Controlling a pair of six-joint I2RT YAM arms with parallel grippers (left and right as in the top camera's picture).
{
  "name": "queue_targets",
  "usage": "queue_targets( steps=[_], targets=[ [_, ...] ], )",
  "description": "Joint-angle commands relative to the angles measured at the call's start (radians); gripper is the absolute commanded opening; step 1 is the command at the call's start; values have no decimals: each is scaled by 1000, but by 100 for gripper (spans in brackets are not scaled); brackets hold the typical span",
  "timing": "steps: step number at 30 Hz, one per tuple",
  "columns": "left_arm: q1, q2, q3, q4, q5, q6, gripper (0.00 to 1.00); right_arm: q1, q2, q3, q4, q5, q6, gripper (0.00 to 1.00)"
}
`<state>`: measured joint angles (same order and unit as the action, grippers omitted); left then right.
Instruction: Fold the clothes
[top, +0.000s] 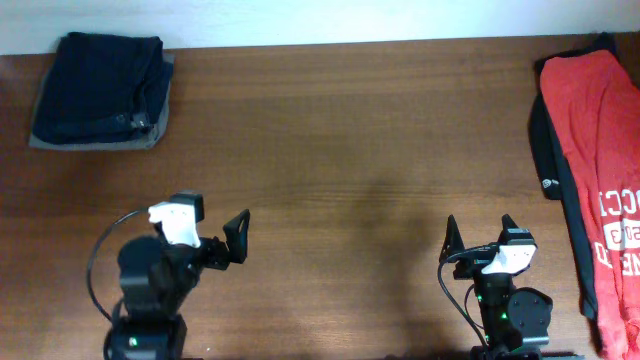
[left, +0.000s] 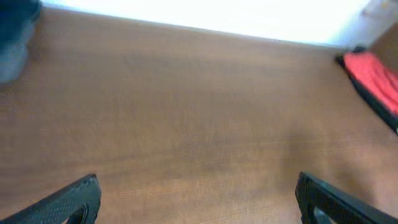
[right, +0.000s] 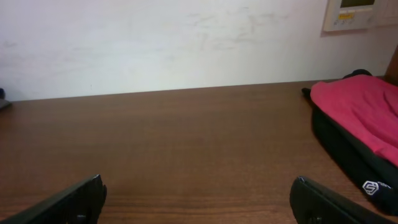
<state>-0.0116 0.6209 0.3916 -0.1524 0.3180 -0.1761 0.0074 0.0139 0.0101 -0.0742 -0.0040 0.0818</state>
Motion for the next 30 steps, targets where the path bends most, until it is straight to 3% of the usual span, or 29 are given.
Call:
queue_targets(
  steps=[1,7,17,23,30],
  targets=[
    [-35,-89,-77,45,-160,-89,100,3,-10,-5,-6,6,0,99],
    [-80,-203,-212,138,-235,-104,100,3,-10,-5,-6,6,0,99],
    [-79,-423,-379,166,-264,-103,100,3,-10,-5,-6,6,0,99],
    [-76,-519,-383,69,-290,-95,100,3,-10,-5,-6,6,0,99],
    [-77,-550,-383,72,-281,-16,100,3,-10,-5,-6,6,0,99]
  ],
)
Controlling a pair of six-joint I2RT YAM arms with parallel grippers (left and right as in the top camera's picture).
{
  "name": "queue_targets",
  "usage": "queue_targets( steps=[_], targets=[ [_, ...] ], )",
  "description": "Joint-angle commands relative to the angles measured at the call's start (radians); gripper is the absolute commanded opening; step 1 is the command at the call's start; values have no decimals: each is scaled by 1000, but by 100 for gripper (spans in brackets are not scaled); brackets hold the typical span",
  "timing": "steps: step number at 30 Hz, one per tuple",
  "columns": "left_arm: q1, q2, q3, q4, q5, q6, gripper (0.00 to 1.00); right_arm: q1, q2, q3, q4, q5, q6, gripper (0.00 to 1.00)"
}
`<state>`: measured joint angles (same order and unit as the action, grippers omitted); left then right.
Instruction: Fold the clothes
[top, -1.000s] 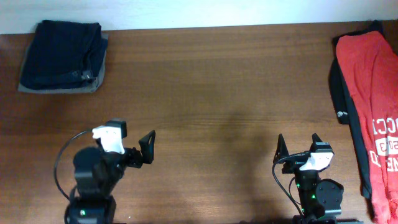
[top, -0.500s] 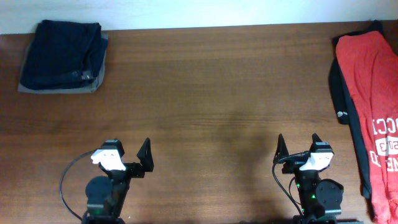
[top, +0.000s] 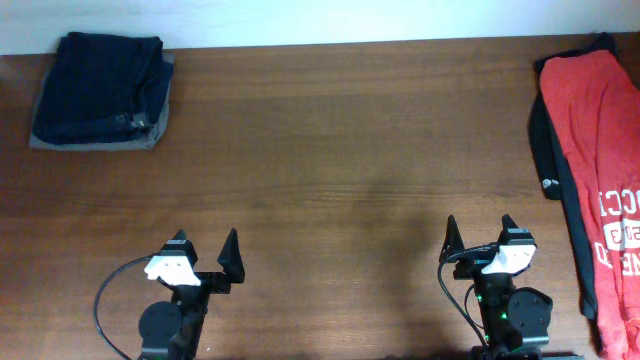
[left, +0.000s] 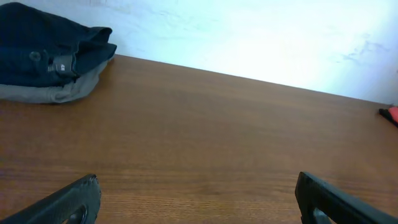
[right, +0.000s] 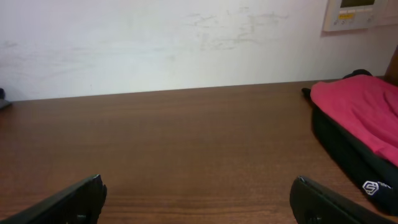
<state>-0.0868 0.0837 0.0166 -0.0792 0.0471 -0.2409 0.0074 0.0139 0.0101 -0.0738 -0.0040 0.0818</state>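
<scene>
A folded stack of dark navy and grey clothes (top: 100, 90) lies at the table's far left corner; the left wrist view shows this folded stack (left: 53, 65) too. A red shirt (top: 600, 170) lies spread over a dark garment (top: 548, 150) along the right edge, and the red shirt (right: 360, 106) shows in the right wrist view. My left gripper (top: 205, 258) sits open at the near left, facing the back wall, holding nothing. My right gripper (top: 480, 238) sits open at the near right, empty too.
The brown wooden table (top: 330, 150) runs bare between the two piles. A white wall (right: 161, 43) stands behind the far edge, with a small wall panel (right: 351, 14) at the upper right.
My left arm has drawn back toward the near edge and turned to face straight at the back wall. Its gripper stays open. The right arm has not moved.
</scene>
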Motion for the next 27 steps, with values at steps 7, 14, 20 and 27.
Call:
queue_targets(
  steps=[7,14,20,27],
  targets=[
    [-2,-79,-8,7,-10,53,100,3,-10,-5,-6,6,0,99],
    [-2,-79,-8,3,-11,53,100,3,-10,-5,-6,5,0,99],
    [-2,-79,-8,-1,-34,56,100,3,-10,-5,-6,6,0,99],
    [16,-79,-8,-3,-44,56,100,3,-10,-5,-6,6,0,99]
  ],
)
